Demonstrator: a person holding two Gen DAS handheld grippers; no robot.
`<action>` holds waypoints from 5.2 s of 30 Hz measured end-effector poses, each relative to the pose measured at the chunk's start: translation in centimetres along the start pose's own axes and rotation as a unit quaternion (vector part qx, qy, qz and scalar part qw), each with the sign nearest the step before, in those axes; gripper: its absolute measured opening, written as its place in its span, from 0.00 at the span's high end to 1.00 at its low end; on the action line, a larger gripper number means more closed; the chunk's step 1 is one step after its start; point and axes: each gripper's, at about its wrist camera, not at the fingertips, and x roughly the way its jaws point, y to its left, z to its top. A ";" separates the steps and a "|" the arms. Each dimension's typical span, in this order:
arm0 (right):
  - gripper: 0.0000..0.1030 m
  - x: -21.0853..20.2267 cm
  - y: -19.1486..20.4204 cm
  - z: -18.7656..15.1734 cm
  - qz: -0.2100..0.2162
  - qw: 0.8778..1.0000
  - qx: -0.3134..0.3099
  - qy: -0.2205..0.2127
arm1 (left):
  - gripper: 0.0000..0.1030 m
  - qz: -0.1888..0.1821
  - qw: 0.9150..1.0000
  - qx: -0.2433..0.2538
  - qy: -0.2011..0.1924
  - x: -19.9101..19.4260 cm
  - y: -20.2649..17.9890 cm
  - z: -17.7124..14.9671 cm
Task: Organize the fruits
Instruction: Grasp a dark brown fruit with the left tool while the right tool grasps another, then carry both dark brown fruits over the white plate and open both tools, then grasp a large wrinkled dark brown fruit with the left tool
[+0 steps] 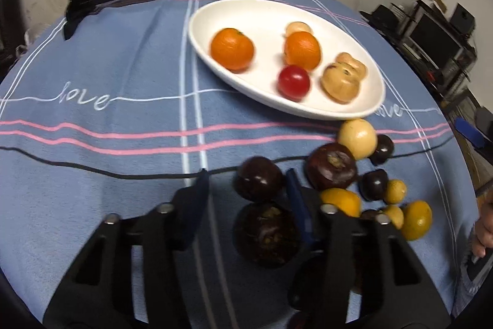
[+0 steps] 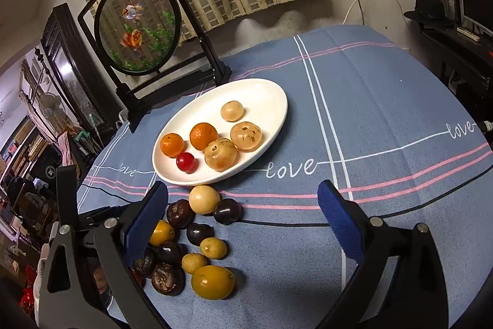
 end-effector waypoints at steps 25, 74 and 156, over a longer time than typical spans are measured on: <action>0.24 4.9 1.7 -2.5 0.020 0.994 -0.056 0.093 | 0.69 0.028 0.998 -0.021 -0.043 -2.1 2.3 0.3; 0.70 6.0 3.0 6.8 0.018 0.999 -0.050 0.002 | 0.69 0.004 0.997 0.007 -0.083 -2.5 -1.4 9.7; 0.22 1.0 1.1 0.3 0.042 0.999 -0.015 0.027 | 0.25 0.127 0.992 0.007 -0.020 -1.9 2.4 -2.3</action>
